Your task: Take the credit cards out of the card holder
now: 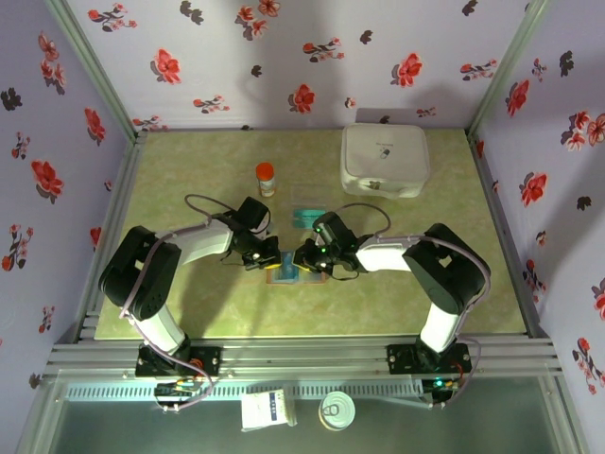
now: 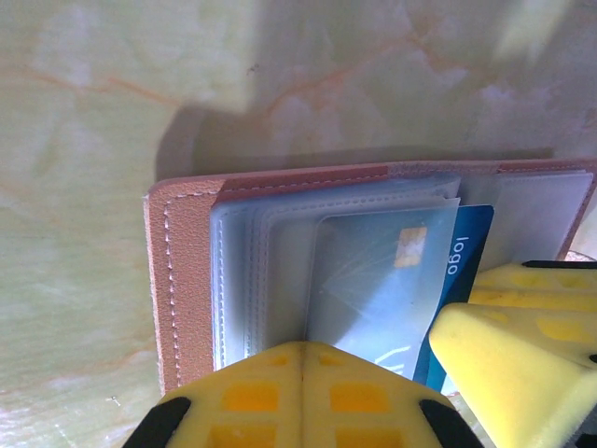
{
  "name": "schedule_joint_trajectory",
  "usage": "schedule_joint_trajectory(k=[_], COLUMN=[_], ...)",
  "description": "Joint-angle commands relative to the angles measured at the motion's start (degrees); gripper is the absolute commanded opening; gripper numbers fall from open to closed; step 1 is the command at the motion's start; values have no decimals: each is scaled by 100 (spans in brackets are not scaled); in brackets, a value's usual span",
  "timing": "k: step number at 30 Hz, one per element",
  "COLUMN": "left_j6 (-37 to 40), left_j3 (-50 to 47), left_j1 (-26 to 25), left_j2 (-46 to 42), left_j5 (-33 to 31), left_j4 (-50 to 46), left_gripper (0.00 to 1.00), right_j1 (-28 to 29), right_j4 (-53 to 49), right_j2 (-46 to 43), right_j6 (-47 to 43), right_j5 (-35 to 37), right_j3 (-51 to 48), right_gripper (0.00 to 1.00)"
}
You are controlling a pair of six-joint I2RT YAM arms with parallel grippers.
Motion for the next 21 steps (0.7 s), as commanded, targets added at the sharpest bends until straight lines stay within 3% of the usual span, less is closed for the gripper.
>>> schedule_joint_trajectory(k=[1, 6, 21], left_j6=[68, 66, 53], left_j3=[-76, -68, -26], left_j1=[-22, -22, -26], left_j2=[32, 38, 41], left_j5=[-103, -103, -123], left_j4=[-199, -214, -257], left_gripper=[1, 1, 1], right_j1=[-31, -65, -345], right_j4=[332, 226, -1134], right_j2=[-98, -152, -801], right_j6=[99, 20, -670], right_j5=[-172, -84, 335], right_j3=[-86, -134, -132], right_gripper=[16, 12, 12])
